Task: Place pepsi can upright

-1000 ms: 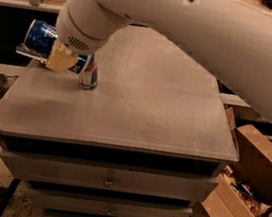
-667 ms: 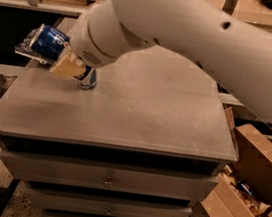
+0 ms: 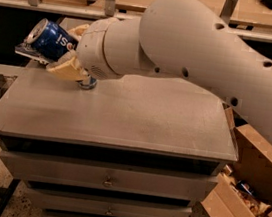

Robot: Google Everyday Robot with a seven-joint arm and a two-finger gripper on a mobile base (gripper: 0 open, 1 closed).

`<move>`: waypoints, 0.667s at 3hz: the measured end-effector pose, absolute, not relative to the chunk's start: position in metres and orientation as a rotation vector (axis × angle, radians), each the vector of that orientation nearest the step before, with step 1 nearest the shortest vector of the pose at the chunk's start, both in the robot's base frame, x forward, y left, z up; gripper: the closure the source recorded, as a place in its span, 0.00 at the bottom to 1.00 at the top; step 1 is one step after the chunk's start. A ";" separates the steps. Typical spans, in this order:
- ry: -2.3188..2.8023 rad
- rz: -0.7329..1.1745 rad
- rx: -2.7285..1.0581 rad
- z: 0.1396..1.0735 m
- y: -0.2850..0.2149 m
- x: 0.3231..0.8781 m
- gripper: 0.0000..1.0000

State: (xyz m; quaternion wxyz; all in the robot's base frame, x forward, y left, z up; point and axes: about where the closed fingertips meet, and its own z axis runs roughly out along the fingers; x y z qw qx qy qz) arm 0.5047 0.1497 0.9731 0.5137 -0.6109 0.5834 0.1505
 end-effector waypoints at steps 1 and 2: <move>1.424 0.391 -1.443 0.974 0.143 0.508 1.00; 1.446 0.484 -1.357 0.973 0.123 0.514 1.00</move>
Offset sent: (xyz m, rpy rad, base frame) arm 0.0282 -0.0911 -0.0038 0.2945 0.2165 -0.1080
